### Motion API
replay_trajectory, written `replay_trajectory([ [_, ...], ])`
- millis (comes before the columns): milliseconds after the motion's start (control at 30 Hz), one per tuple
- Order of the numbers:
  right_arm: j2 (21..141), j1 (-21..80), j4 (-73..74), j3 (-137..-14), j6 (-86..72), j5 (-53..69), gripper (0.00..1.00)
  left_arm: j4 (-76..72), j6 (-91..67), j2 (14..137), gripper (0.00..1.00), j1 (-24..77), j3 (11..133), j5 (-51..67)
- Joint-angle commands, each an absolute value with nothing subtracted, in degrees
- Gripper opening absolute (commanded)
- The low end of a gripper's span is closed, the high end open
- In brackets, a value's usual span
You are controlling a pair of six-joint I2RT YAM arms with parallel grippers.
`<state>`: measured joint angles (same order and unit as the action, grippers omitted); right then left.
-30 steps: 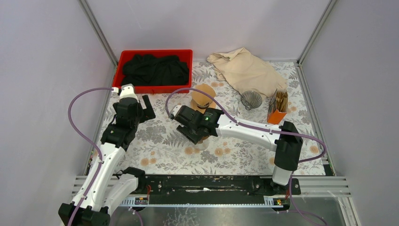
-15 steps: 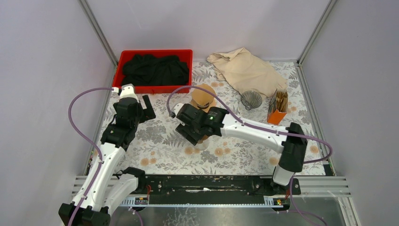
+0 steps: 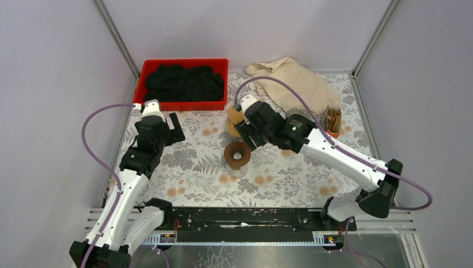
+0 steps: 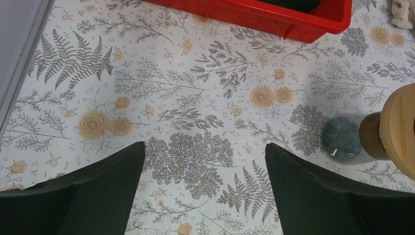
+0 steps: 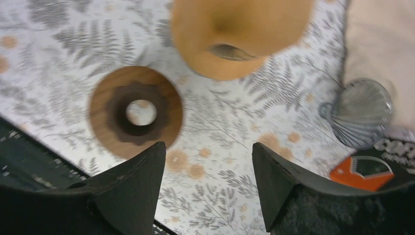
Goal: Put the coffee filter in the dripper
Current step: Place the dripper holder onto the coffee server, then pick up the coffee dripper from the center of the board.
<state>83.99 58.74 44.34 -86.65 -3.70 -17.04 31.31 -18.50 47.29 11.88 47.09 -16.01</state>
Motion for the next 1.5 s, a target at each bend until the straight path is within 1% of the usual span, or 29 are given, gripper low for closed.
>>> replay_trajectory([
  [0, 80.17, 52.18, 43.96, -84.23, -4.61, -21.14, 0.72, 28.66, -18.63, 46.88, 1.00, 11.42, 47.10, -15.58],
  [200, 78.76, 43.45, 39.91, -79.83, -3.58, -22.72, 0.73, 28.65, -18.48, 46.96, 1.00, 11.42, 47.11, -14.87],
  [433, 81.20, 32.39, 34.11, -75.94, -4.74, -20.23, 0.72, 28.65, -18.47, 46.61, 1.00, 11.38, 47.02, -14.55],
  [533, 82.72, 28.45, 30.71, -73.82, -5.00, -16.96, 0.72, 28.60, -18.41, 46.72, 1.00, 11.38, 47.03, -14.26],
  [667, 85.70, 25.12, 26.79, -73.04, -5.01, -13.88, 0.68, 28.65, -18.41, 46.84, 1.00, 11.31, 47.02, -14.03],
  [833, 91.20, 23.60, 23.45, -73.64, -5.32, -12.21, 0.66, 28.65, -18.37, 46.48, 1.00, 11.38, 46.96, -14.43],
  [967, 97.03, 22.09, 22.06, -74.80, -5.77, -13.02, 0.58, 28.65, -18.37, 46.38, 1.00, 11.39, 46.93, -14.26],
  [1200, 102.98, 21.72, 20.83, -75.74, -5.96, -14.46, 0.51, 28.65, -18.28, 46.17, 1.00, 11.32, 46.97, -14.46],
  [1400, 105.49, 21.73, 20.77, -76.23, -5.42, -17.39, 0.39, 28.65, -18.28, 46.18, 1.00, 11.34, 46.94, -14.36],
  [1467, 105.64, 21.74, 21.35, -76.45, -5.25, -17.75, 0.33, 28.64, -18.36, 46.21, 1.00, 11.38, 46.95, -14.35],
])
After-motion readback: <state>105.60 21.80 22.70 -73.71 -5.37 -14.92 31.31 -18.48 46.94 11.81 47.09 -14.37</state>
